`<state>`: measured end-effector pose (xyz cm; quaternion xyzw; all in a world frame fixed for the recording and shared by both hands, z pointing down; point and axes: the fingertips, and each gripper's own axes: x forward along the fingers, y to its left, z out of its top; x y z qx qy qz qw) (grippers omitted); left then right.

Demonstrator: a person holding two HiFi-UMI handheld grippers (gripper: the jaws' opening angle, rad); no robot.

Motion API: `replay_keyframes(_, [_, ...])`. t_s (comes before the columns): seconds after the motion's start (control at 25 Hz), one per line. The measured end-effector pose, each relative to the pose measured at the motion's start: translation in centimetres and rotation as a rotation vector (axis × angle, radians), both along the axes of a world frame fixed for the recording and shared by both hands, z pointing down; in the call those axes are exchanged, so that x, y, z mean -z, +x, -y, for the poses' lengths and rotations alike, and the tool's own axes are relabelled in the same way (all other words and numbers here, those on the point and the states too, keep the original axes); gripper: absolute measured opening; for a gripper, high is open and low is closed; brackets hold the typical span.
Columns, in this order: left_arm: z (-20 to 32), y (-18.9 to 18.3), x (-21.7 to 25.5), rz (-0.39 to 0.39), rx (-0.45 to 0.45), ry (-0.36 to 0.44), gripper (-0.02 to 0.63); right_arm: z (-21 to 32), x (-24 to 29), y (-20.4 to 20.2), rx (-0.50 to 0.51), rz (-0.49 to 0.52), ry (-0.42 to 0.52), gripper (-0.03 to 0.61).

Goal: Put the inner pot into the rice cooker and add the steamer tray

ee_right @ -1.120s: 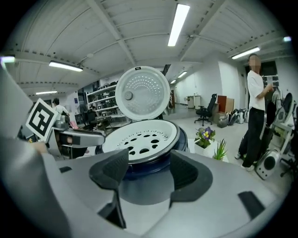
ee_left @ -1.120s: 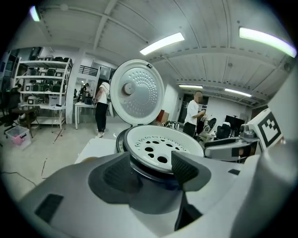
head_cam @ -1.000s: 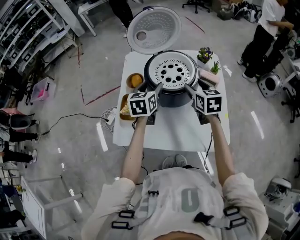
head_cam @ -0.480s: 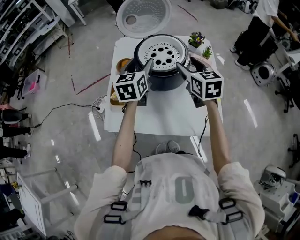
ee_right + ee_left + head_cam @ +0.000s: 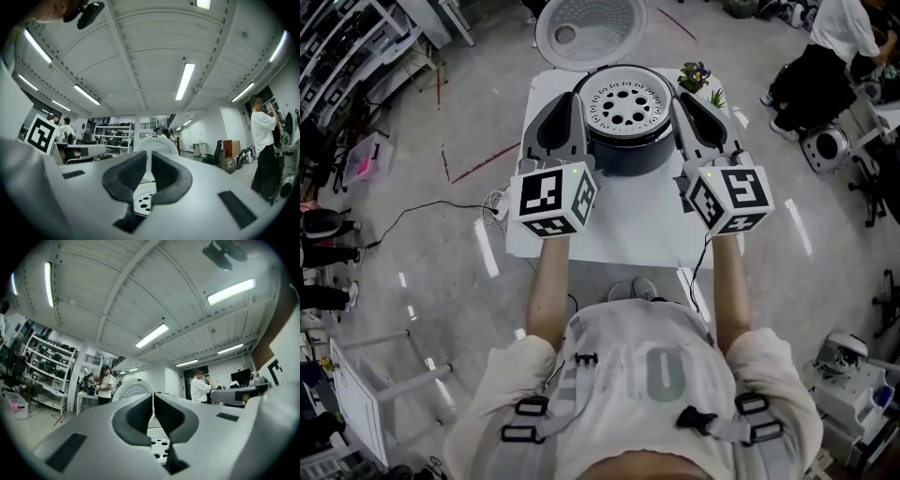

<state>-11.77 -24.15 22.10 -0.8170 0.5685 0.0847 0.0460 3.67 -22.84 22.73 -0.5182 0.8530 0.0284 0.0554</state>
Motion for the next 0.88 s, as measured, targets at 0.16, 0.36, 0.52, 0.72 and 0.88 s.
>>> replay_keyframes(0.16, [-2.7,-0.2,-0.1,0.022,0.024,0.044,0.021,-2.3,-0.2,-0.2,-0.048,-0.005,0.042,0.006])
replay_keyframes(0.36, [-5.6,0.4,-3.1,0.079,0.028,0.026,0.021,-5.3,-3.8,-1.0,-0.066,-0.062,-0.015,0.006])
replay_keyframes(0.52, [-6.2,0.0,-7.9,0.077,0.041,-0.086,0.021,-6.5,-8.2,-1.3,-0.061,-0.059,-0.125,0.006])
replay_keyframes(0.72, [-6.8,0.5,-10.4,0.052,0.014,-0.157,0.021,-8.0,-11.8,-1.3,-0.041,-0.047,-0.213,0.006])
replay_keyframes(0.88, [-6.6,1.4,-9.7,0.061,-0.002,-0.132,0.021,-8.1,-12.0,-0.8,-0.048,-0.017,-0.225,0.005])
